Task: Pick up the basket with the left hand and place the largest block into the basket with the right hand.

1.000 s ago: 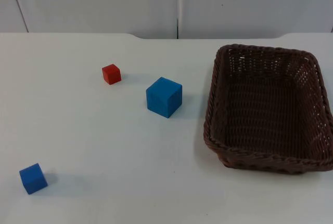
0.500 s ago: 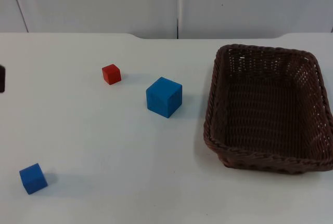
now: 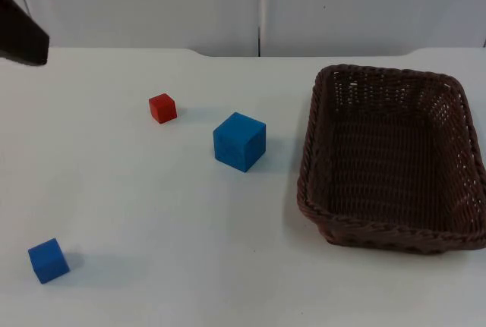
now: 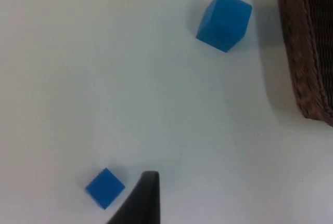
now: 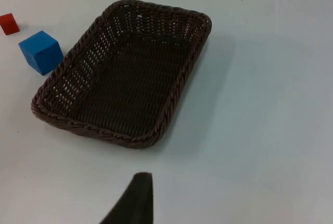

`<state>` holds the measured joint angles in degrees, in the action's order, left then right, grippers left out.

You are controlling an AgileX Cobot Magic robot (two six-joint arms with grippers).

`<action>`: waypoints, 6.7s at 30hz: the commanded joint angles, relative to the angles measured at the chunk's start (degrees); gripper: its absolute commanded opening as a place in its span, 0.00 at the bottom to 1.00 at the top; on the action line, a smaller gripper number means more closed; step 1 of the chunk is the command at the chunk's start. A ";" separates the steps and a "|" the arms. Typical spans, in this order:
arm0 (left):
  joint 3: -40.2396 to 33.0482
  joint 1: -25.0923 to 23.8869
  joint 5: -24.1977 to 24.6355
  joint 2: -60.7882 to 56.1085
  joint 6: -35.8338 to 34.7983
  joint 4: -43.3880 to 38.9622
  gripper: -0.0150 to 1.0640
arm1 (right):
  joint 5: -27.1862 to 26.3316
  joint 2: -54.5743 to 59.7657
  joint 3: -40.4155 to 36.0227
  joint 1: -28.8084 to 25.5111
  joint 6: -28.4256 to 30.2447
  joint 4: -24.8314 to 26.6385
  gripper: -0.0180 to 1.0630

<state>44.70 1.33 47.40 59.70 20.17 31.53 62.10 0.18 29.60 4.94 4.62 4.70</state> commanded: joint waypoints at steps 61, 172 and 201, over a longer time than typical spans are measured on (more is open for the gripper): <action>50.75 30.77 -6.43 65.13 -12.57 -0.57 0.99 | -0.20 -0.18 -0.04 -0.23 0.36 -0.05 0.99; 42.26 26.79 8.74 46.13 -24.95 -9.24 0.01 | -0.20 -0.18 -0.04 -0.23 0.48 -1.44 0.99; -4.47 1.86 4.40 8.76 -12.89 -1.70 0.01 | -0.20 -0.18 -0.04 -0.23 0.48 -1.44 0.99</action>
<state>41.06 3.32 51.59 70.77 6.58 29.15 62.10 0.18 29.60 4.94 4.98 3.46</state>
